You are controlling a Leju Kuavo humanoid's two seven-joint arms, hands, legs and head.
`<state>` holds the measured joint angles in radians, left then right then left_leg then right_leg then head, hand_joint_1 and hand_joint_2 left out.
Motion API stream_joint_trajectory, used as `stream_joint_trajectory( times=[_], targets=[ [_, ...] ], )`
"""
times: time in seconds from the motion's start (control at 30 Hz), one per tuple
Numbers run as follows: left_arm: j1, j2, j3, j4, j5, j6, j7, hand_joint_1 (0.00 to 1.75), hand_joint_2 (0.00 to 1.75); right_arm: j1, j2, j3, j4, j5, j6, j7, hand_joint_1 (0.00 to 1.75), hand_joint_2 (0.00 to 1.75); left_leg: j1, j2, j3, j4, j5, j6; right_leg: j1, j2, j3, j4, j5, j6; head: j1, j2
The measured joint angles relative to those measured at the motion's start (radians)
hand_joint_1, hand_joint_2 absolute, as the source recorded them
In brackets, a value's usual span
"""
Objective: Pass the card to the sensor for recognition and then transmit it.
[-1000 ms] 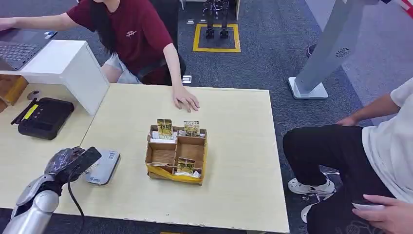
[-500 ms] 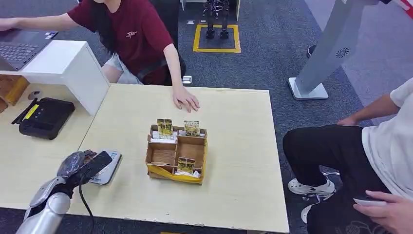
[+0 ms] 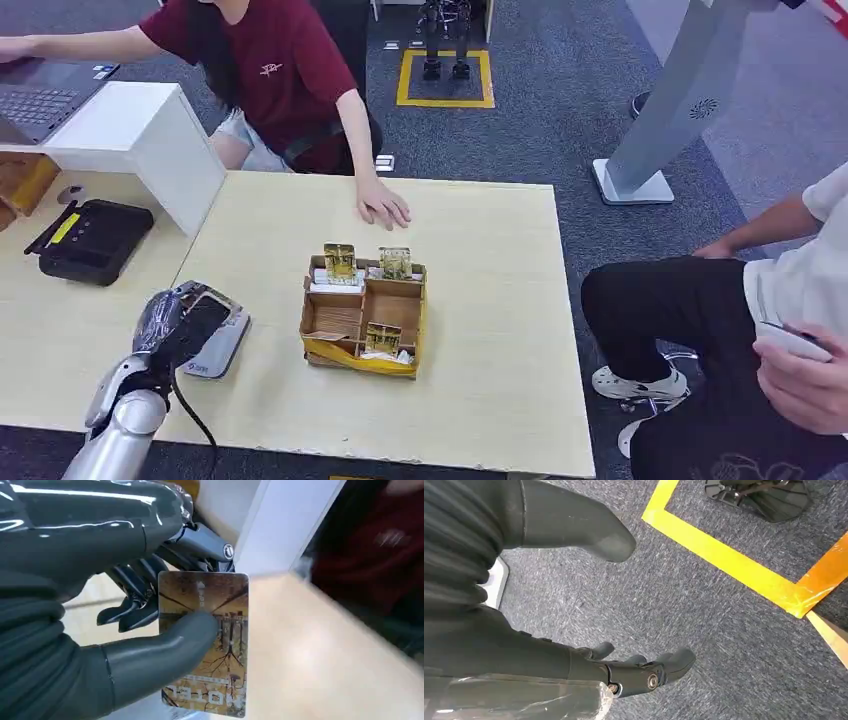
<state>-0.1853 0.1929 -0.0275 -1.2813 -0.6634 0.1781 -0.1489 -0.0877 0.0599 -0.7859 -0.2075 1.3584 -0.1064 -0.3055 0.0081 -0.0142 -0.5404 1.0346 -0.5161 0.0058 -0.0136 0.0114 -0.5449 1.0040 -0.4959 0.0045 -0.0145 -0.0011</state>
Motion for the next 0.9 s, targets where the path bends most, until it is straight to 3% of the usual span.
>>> stream_joint_trajectory(
  times=[0.03,0.23,0.53,0.73,0.9],
  targets=[
    [-0.003,-0.016,0.003,-0.016,-0.001,0.051,-0.028,1.75,1.75,0.000,0.001,0.002,0.000,0.001,0.000,-0.001,0.00,1.75,0.000,0.000,0.000,0.000,0.000,0.000,0.000,0.000,0.000,0.000,0.000,0.000,0.000,0.000],
    [-0.030,-0.070,0.008,-0.060,-0.028,0.200,-0.122,1.75,1.75,-0.007,0.006,0.021,0.000,0.012,0.016,-0.004,0.00,1.75,0.000,0.000,-0.001,0.000,0.000,0.000,0.000,0.000,-0.001,0.000,0.000,0.000,0.000,0.000],
    [-0.138,-0.114,0.008,-0.014,-0.141,0.367,-0.118,1.75,1.75,-0.025,0.013,0.057,0.000,0.019,0.029,0.004,0.00,1.75,0.000,0.000,-0.001,0.000,0.000,0.000,0.000,0.000,-0.001,0.000,0.001,0.000,0.000,0.000],
    [-0.217,-0.129,0.008,0.050,-0.149,0.416,-0.114,1.75,1.75,-0.029,0.019,0.078,0.000,0.019,0.030,0.008,0.00,1.75,0.000,0.000,-0.001,0.001,0.000,0.000,0.000,0.000,-0.001,0.000,0.001,0.000,0.000,0.000],
    [-0.258,-0.133,0.008,0.094,-0.144,0.417,-0.113,1.75,1.75,-0.030,0.021,0.090,0.000,0.019,0.033,0.009,0.00,1.75,0.000,0.000,-0.001,0.001,0.000,0.000,0.000,0.000,-0.001,0.000,0.001,0.000,0.000,0.000]
  ],
)
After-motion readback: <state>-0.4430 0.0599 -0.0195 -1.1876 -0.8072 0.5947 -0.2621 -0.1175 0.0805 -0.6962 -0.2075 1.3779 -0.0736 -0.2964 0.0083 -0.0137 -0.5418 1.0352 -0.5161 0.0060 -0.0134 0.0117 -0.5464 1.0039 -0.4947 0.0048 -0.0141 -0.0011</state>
